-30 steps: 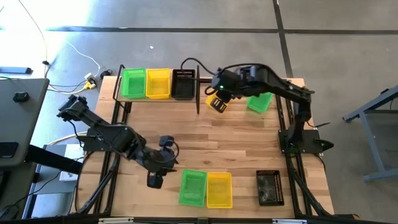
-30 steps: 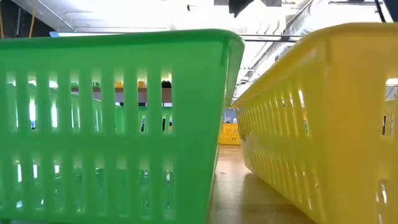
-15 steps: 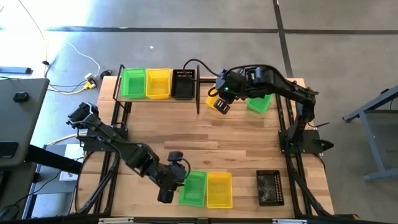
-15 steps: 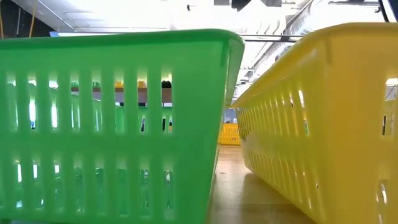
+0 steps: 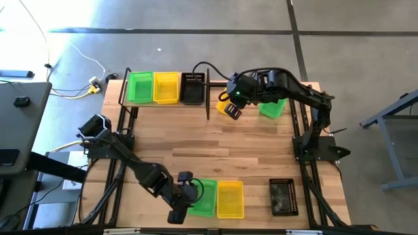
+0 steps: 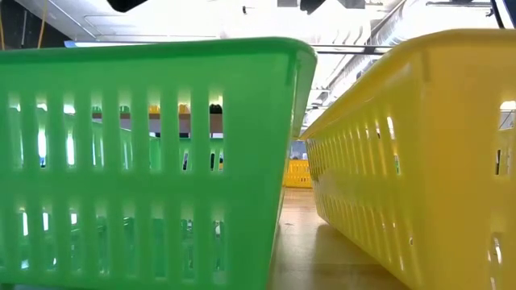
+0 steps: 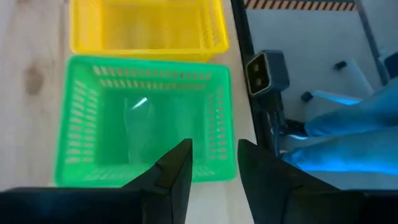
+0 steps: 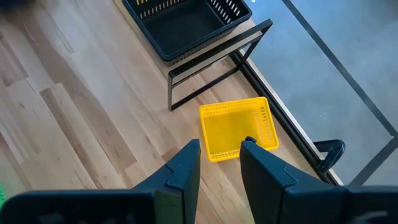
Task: Stack baskets on shelf by color
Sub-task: Stack the bottom green bin on top of the green bin on the shelf
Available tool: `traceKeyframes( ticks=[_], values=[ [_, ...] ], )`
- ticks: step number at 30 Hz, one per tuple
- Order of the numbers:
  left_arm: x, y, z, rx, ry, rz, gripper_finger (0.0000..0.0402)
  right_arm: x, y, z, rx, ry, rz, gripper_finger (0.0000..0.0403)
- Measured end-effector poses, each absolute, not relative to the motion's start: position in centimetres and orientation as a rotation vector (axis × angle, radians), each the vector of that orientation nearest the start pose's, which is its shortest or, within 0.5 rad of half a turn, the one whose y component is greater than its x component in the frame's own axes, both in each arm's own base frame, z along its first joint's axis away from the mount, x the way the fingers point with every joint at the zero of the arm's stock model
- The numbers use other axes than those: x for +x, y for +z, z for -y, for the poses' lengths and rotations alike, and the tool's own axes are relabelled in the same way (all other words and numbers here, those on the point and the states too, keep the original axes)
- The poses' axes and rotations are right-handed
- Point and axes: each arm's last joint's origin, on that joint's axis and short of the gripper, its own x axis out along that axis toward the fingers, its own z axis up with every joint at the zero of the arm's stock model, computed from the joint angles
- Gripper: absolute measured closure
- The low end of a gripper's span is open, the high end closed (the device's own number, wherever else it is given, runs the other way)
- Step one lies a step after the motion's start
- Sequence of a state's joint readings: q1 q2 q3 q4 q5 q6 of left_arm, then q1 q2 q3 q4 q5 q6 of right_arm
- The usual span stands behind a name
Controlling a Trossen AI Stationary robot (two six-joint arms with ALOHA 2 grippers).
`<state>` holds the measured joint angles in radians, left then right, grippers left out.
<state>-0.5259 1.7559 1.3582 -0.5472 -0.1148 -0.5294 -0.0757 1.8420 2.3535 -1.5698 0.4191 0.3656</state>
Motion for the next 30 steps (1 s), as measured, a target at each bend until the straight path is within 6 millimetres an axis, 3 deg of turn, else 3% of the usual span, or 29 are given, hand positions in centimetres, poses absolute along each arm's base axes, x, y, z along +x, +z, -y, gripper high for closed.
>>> traceKeyframes(
  ticks=[18, 30],
  values=[
    [34.1, 19.6, 21.5, -0.179, -0.201, -1.016, 0.0284, 32.0, 44.8, 3.6, 0.143, -0.632, -0.949, 0.0304],
    [34.6, 16.9, 22.0, -0.147, -0.17, -1.054, 0.0284, 32.0, 44.8, 3.6, 0.143, -0.634, -0.949, 0.0304]
  ],
)
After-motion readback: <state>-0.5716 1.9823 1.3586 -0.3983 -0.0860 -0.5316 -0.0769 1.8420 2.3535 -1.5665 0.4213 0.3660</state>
